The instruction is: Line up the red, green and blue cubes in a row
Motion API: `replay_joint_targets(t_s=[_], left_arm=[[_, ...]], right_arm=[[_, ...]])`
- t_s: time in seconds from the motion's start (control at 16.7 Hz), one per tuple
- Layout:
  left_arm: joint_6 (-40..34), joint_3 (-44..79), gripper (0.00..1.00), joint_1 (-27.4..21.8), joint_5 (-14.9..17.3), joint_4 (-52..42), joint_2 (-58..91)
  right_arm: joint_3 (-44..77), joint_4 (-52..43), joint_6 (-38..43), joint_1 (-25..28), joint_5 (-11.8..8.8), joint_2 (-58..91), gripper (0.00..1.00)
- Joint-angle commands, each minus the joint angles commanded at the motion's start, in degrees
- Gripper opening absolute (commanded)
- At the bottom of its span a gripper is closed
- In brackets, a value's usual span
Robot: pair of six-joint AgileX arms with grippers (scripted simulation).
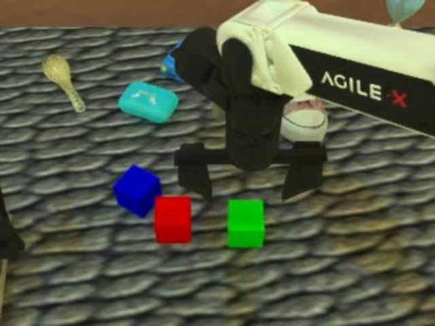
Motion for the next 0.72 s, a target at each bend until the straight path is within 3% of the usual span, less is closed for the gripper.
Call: replay_joint_targets(t_s=[0.36, 0.72], left_arm=[[1.02, 10.40, 1.00, -2.90, 0.22, -6.97, 10.74], [3.23, 32.60, 1.00, -8.48, 0.02, -22.82, 39.24]], right_arm=[[-9.76, 6.69, -6.23, -4.40, 3.66, -12.37, 1.00], [-34.14, 21.56, -18.02, -15.09, 8.03, -44.17, 1.00]])
